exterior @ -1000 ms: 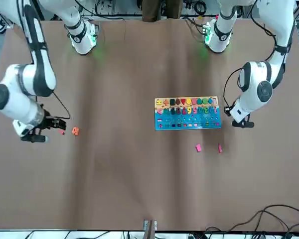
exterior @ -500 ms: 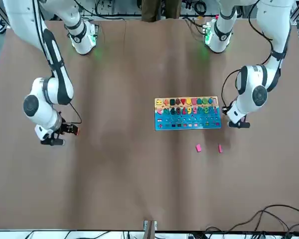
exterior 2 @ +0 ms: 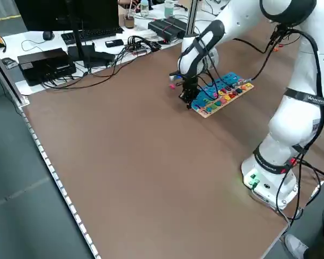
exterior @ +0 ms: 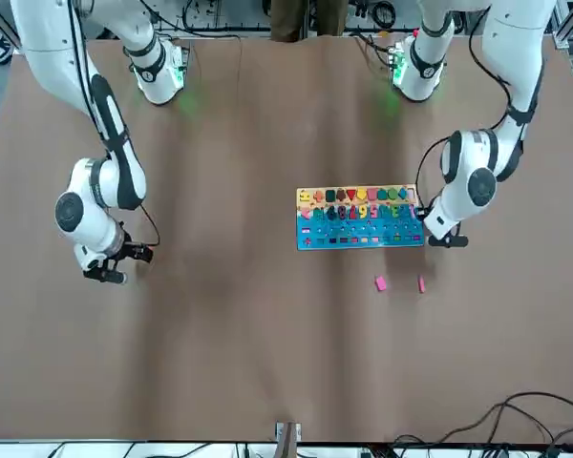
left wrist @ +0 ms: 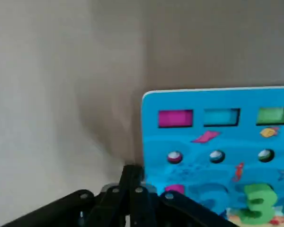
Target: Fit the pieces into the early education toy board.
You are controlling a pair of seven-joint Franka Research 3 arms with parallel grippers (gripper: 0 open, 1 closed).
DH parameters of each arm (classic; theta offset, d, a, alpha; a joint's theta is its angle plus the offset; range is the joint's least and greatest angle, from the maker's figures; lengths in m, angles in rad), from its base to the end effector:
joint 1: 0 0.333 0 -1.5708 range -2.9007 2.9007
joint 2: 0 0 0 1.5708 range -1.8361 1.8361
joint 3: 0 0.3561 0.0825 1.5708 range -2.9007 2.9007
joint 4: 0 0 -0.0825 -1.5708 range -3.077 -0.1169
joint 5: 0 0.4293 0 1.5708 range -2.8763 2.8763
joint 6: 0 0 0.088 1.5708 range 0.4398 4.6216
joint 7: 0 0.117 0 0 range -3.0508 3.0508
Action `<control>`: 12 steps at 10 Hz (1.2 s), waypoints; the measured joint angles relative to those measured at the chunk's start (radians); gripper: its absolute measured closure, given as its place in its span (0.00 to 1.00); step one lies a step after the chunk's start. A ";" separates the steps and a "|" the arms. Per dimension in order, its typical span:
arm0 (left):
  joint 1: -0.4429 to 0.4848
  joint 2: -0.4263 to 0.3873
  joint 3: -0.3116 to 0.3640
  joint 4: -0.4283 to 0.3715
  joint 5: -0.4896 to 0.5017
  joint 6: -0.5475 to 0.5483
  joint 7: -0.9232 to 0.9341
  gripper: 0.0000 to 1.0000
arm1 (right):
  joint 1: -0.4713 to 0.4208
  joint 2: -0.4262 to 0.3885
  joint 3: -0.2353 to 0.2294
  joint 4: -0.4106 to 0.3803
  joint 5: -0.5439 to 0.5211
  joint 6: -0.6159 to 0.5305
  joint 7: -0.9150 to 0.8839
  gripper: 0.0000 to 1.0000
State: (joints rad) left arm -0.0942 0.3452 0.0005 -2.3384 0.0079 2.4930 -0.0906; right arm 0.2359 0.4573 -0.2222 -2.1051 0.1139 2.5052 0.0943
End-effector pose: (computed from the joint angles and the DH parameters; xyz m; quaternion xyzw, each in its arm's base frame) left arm 0.5239 -0.0492 0.1600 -0.9954 0.0049 0.0946 0.0109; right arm 0.6180 0.0078 0.1869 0.9967 -0.0768 -0.0203 0.0173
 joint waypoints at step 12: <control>-0.251 0.032 -0.027 0.053 0.023 0.007 -0.330 0.98 | 0.010 0.015 -0.004 -0.001 0.022 -0.045 0.134 0.36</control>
State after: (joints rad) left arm -0.3455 0.3776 -0.0266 -2.2854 0.0313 2.5004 -0.4208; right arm 0.2457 0.4718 -0.2266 -2.1060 0.1361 2.4606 0.2281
